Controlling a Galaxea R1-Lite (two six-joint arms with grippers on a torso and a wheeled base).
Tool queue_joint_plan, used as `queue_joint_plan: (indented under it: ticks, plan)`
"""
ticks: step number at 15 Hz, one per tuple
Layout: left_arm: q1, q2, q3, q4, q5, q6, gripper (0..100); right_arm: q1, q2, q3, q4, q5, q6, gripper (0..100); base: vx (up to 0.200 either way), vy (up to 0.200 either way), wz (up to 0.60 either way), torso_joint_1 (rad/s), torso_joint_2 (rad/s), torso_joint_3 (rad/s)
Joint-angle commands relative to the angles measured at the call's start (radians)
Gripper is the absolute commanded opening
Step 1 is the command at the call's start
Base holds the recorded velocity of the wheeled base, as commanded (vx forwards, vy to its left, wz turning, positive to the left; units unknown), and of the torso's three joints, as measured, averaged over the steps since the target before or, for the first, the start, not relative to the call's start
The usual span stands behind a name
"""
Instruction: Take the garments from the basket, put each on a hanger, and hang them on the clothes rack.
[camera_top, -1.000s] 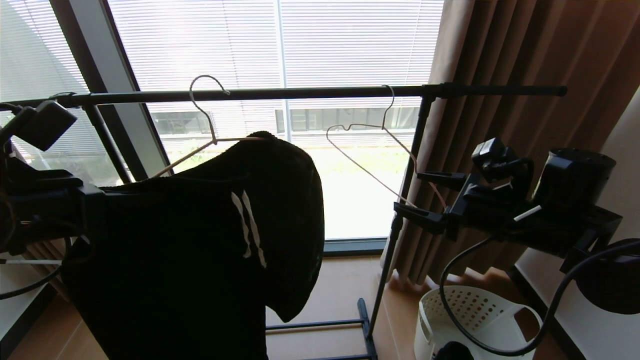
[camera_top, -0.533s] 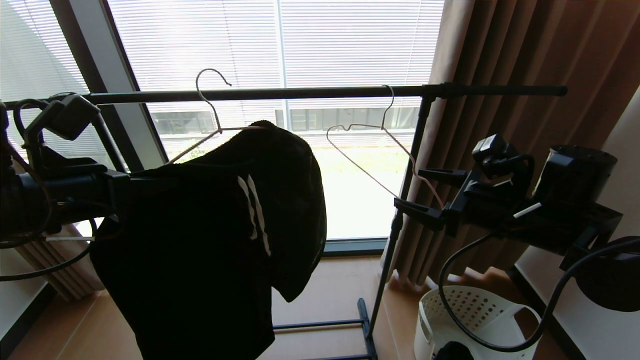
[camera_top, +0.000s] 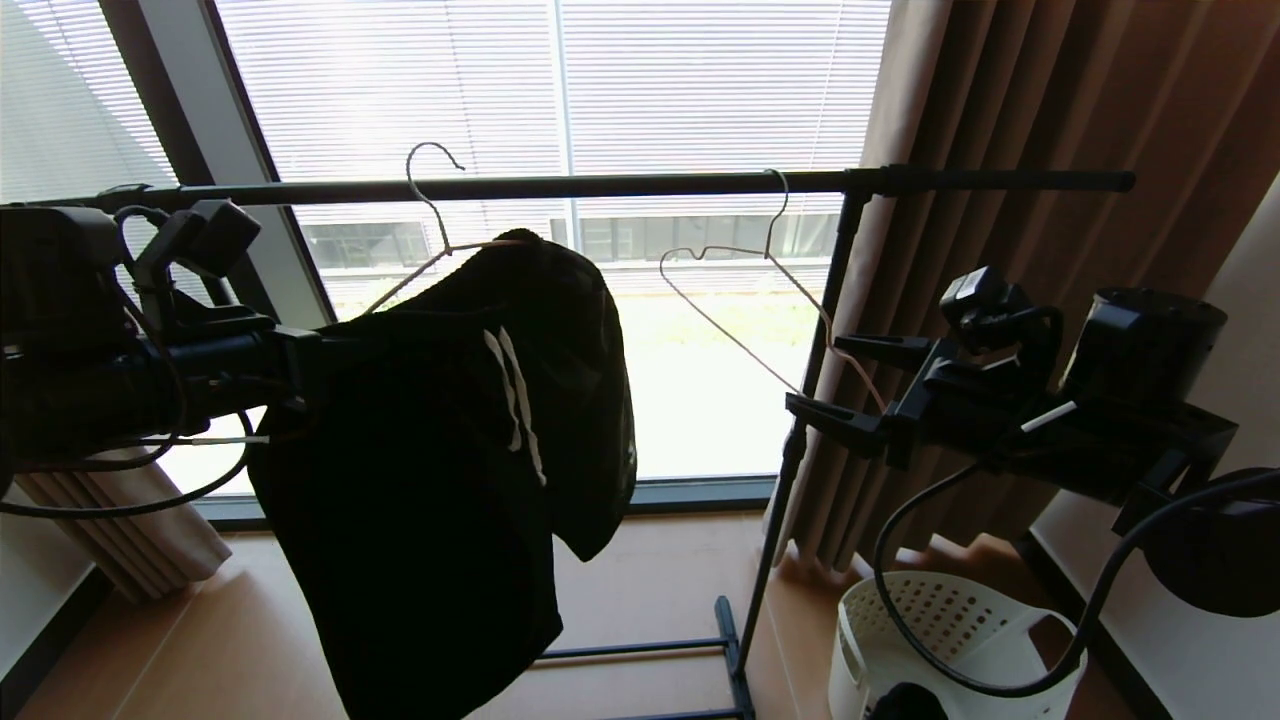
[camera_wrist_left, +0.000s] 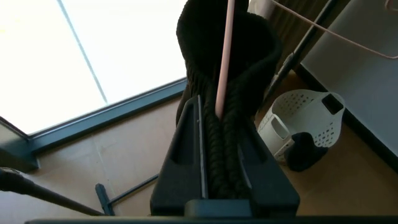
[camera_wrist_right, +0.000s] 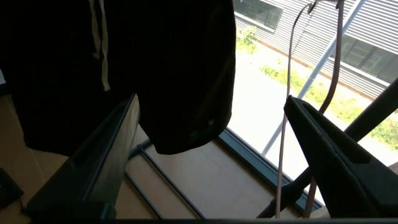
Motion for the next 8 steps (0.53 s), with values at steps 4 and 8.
queue_joint_plan:
  ticks: [4, 8]
  plan:
    - [-0.034, 0.105, -0.068, -0.018, 0.005, -0.03, 0, -0.001, 0.004, 0.003, -0.001, 0.0, -0.001, 100, 0.0, 0.0, 0.0, 0.0, 0.0, 0.0]
    - [-0.059, 0.131, -0.094, -0.044, 0.008, -0.043, 0, -0.001, 0.003, 0.009, -0.001, 0.0, -0.001, 100, 0.0, 0.0, 0.0, 0.0, 0.0, 0.0]
